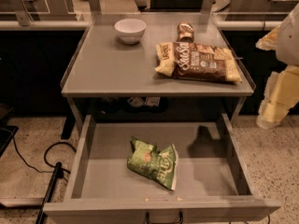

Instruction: Pick green jalapeno chip bag from top drawer and place on counter

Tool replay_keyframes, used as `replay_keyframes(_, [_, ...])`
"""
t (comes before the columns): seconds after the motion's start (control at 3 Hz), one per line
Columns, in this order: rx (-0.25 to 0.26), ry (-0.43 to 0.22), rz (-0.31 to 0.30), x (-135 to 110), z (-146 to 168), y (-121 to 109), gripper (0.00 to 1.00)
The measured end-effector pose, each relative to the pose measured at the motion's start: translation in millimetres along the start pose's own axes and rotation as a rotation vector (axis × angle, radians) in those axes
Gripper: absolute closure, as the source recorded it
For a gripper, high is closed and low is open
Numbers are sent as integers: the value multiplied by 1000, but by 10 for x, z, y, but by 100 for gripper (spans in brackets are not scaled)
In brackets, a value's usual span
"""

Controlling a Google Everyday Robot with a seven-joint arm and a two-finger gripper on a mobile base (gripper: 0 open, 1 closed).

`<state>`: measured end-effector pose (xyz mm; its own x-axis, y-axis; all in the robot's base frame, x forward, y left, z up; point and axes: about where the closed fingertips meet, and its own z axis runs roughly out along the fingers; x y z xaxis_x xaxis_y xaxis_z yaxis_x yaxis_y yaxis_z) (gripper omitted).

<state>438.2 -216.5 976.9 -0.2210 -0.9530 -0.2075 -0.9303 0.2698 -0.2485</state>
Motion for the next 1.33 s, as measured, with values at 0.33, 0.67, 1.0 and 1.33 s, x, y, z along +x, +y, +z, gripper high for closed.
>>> replay_keyframes(0.33, [0,0,0,0,0,0,0])
replay_keyframes(0.67, [4,-28,5,-41,101,81,0])
replay_keyframes(1.0, [-37,-59,-28,-269,507,318,0])
replay_keyframes(1.33, [-114,-97,-93,-604,984,612,0])
